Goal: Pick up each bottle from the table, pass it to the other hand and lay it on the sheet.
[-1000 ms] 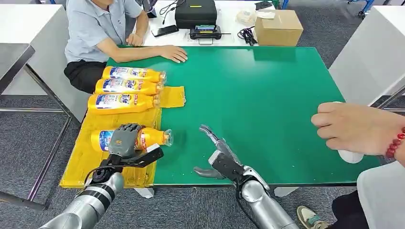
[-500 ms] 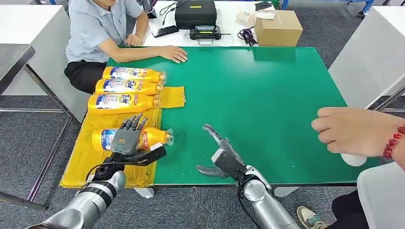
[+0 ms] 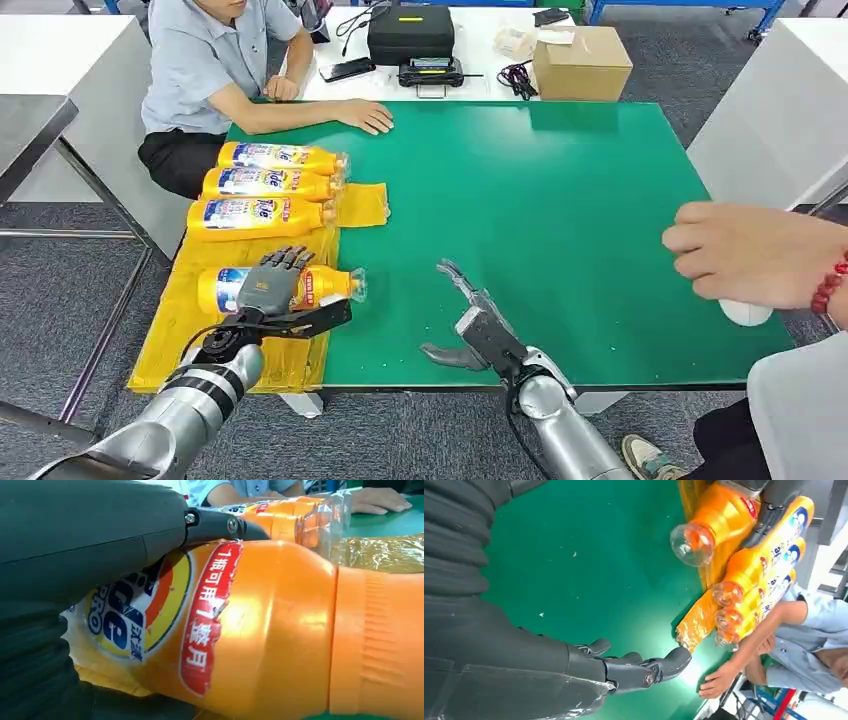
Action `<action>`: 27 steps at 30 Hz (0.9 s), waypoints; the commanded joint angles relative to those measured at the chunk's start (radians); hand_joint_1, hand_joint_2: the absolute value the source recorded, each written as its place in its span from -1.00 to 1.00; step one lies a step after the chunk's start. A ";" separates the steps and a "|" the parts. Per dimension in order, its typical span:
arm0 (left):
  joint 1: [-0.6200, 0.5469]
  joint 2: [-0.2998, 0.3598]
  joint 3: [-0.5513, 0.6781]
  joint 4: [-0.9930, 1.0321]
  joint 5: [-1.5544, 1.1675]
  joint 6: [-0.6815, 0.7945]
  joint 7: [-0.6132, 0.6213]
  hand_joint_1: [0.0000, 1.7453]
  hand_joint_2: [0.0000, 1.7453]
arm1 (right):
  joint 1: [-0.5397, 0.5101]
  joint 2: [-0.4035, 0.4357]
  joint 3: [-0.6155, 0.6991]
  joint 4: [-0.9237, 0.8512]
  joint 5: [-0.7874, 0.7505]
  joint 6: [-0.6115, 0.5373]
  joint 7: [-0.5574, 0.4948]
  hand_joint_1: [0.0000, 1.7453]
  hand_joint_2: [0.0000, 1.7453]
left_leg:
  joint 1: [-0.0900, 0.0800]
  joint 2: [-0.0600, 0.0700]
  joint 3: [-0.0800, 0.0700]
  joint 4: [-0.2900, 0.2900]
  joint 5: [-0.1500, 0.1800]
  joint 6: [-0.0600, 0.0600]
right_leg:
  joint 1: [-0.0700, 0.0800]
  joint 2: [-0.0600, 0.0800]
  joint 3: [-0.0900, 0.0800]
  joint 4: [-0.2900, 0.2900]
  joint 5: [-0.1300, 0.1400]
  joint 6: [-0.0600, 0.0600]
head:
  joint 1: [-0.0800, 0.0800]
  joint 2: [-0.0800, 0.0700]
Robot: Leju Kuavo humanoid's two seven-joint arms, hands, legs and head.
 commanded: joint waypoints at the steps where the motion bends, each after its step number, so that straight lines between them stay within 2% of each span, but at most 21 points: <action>1: 0.019 -0.014 -0.026 0.078 0.032 -0.042 -0.019 -1.00 1.00 | -0.020 0.002 -0.039 0.068 0.013 0.006 -0.004 -1.00 1.00 | 0.000 0.002 0.002 -0.001 0.000 -0.001 | 0.001 0.001 0.001 -0.001 0.000 -0.002 | 0.000 0.000; 10: 0.017 -0.013 -0.035 0.079 0.026 -0.026 -0.019 -1.00 1.00 | -0.026 0.004 -0.040 0.079 0.016 0.013 -0.006 -1.00 1.00 | 0.000 0.002 0.002 -0.001 0.000 -0.002 | 0.001 0.001 0.001 -0.001 0.000 -0.002 | 0.000 0.000; 16: 0.006 -0.032 -0.068 0.070 -0.012 0.256 -0.035 -1.00 1.00 | -0.047 -0.006 -0.045 0.132 0.018 0.014 -0.031 -1.00 1.00 | 0.001 0.001 0.000 0.000 0.000 -0.001 | 0.001 0.000 0.000 -0.001 0.000 -0.002 | 0.000 0.000; 19: 0.000 -0.052 -0.056 0.046 0.011 0.272 -0.071 -1.00 1.00 | -0.047 -0.008 -0.041 0.138 0.020 0.013 -0.031 -1.00 1.00 | 0.001 0.001 -0.001 0.000 0.000 -0.001 | 0.001 0.000 -0.001 -0.001 0.000 -0.002 | 0.000 0.000; 21: 0.023 -0.047 -0.064 -0.041 -0.042 0.272 -0.051 -1.00 1.00 | -0.049 -0.009 -0.034 0.141 0.022 0.012 -0.031 -1.00 1.00 | 0.001 0.001 -0.003 0.001 0.000 -0.001 | 0.001 0.000 -0.003 0.000 0.000 -0.002 | 0.000 0.000; 23: 0.112 -0.063 0.010 -0.242 -0.104 0.272 -0.107 -1.00 1.00 | -0.030 -0.016 -0.029 0.117 0.023 0.003 -0.032 -1.00 1.00 | 0.002 0.002 -0.004 0.001 -0.001 -0.001 | 0.002 0.001 -0.004 0.000 0.000 -0.002 | 0.000 0.000; 24: 0.188 -0.082 0.055 -0.410 -0.138 0.272 -0.168 -1.00 1.00 | -0.006 -0.021 -0.034 0.092 0.031 -0.024 -0.037 -1.00 1.00 | 0.001 0.001 -0.005 0.001 -0.001 -0.001 | 0.001 0.001 -0.005 0.000 0.000 -0.001 | 0.000 0.000; 25: 0.241 -0.108 0.093 -0.503 -0.150 0.272 -0.215 -1.00 1.00 | 0.016 -0.024 -0.039 0.071 0.034 -0.036 -0.040 -1.00 1.00 | 0.002 0.002 -0.004 0.001 -0.001 -0.002 | 0.002 0.001 -0.004 0.000 -0.001 -0.002 | 0.000 0.000; 27: 0.388 -0.252 0.232 -0.759 -0.086 0.272 -0.455 -1.00 1.00 | 0.114 -0.020 -0.080 -0.037 0.011 -0.066 -0.054 -1.00 1.00 | 0.001 -0.002 -0.005 0.000 -0.001 -0.001 | 0.001 -0.002 -0.004 -0.001 -0.002 -0.001 | 0.000 0.000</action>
